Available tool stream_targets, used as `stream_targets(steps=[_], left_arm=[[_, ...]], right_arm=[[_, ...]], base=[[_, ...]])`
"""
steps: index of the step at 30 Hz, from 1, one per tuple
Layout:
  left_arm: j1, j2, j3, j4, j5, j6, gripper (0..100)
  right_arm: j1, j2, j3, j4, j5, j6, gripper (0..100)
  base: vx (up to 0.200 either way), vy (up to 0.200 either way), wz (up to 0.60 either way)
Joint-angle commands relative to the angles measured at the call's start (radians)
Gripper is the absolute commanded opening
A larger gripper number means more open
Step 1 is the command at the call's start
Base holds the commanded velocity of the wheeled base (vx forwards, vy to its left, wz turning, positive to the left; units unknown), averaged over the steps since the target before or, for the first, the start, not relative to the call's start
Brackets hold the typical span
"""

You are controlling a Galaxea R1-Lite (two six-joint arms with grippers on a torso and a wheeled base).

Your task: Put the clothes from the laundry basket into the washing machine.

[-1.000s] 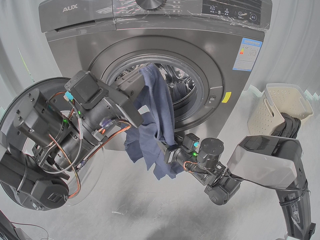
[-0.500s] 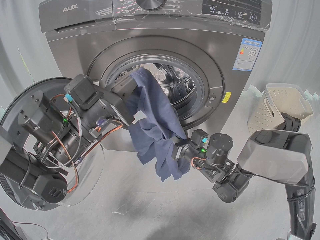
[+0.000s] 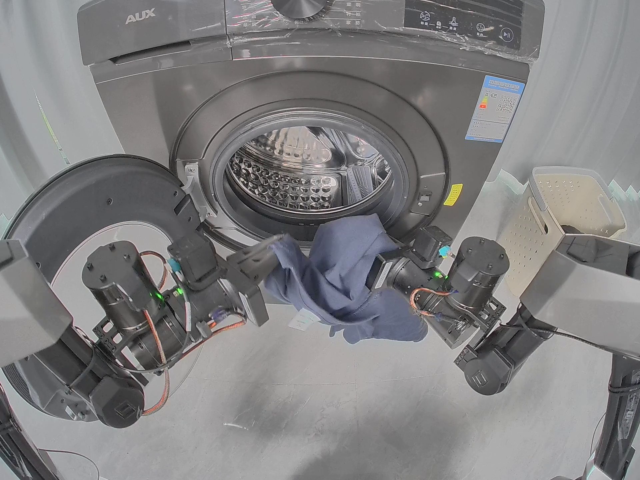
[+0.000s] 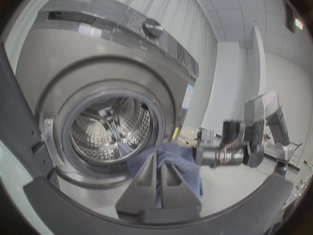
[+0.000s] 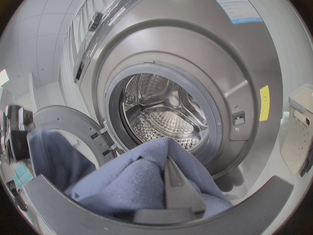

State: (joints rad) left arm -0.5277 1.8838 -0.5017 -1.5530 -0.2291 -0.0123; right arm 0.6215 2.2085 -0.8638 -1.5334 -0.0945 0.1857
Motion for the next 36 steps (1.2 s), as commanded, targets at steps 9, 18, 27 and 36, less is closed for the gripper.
stream_targets(steps=[9, 18, 27, 36], left_arm=[[0.029, 0.124, 0.048, -0.001, -0.007, 0.038, 0], [0.025, 0.149, 0.075, -0.001, -0.006, 0.054, 0], [0.038, 0.155, 0.077, -0.001, -0.01, 0.054, 100], [0.031, 0.181, 0.132, -0.001, -0.021, 0.057, 100]], right_arm=[[0.021, -0.079, 0.02, -0.002, -0.001, 0.015, 0], [0.067, -0.096, 0.014, -0.001, -0.004, 0.015, 0], [0.055, -0.092, 0.011, 0.001, -0.004, 0.014, 0], [-0.025, -0.095, 0.012, 0.004, -0.01, 0.015, 0]], base=[[0.0, 0.0, 0.0], [0.0, 0.0, 0.0], [0.0, 0.0, 0.0], [0.0, 0.0, 0.0]])
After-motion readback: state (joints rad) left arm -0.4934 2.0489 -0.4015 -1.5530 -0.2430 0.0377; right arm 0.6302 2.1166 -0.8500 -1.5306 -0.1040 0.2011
